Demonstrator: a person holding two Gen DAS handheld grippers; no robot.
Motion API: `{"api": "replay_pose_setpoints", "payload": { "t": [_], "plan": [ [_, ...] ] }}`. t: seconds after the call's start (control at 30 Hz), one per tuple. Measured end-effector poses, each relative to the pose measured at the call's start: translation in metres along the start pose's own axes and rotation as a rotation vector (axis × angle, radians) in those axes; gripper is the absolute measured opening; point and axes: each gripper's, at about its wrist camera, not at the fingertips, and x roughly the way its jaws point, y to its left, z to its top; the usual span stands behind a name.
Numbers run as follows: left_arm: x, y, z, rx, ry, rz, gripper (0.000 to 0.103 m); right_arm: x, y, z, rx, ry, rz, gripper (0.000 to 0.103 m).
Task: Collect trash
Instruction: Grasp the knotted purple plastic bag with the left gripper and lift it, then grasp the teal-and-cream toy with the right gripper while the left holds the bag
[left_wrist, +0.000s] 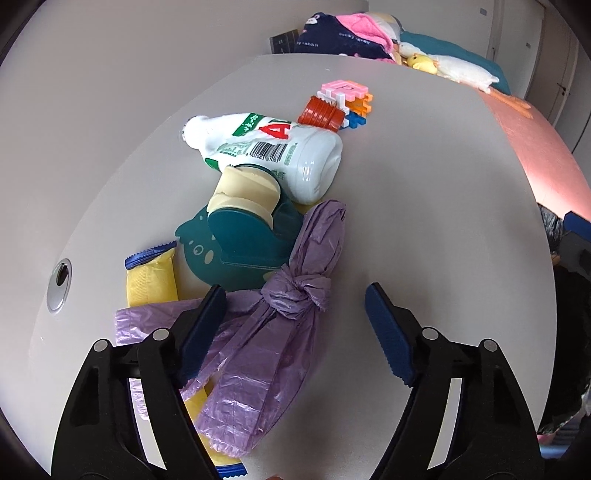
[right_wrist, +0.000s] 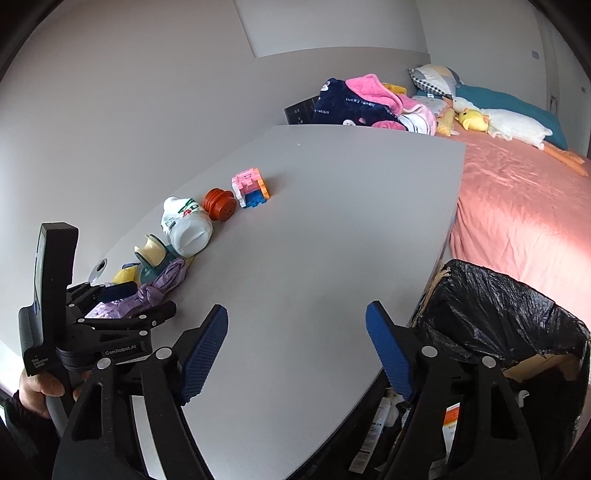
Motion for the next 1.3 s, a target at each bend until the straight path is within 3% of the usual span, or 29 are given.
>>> {"api": "replay_pose_setpoints", "payload": {
  "t": [0.13, 0.3, 0.37, 0.8, 1.3],
  "plan": [
    [0.0, 0.003, 0.0, -0.018, -0.005, -0.016, 0.063, 0.003, 0.004, 0.0, -0.007, 0.009, 0.007, 0.076],
    [-0.003, 0.006, -0.002, -0.036, -0.03, -0.046, 0.035, 0.006, 0.007, 0.0, -0.012, 0.019, 0.013, 0.076],
    [-0.006, 0.007, -0.004, -0.036, -0.041, -0.066, 0.031, 0.007, 0.009, 0.001, -0.015, 0.022, 0.019, 0.076],
    [-0.046, 0.023, -0.003, -0.063, -0.133, -0.115, 0.031, 0.016, 0.035, 0.008, -0.073, 0.038, 0.069, 0.076],
    [-0.06, 0.08, -0.005, -0.171, -0.164, -0.065, 0.031, 0.049, 0.105, 0.024, -0.212, 0.085, 0.163, 0.076]
  ]
}}
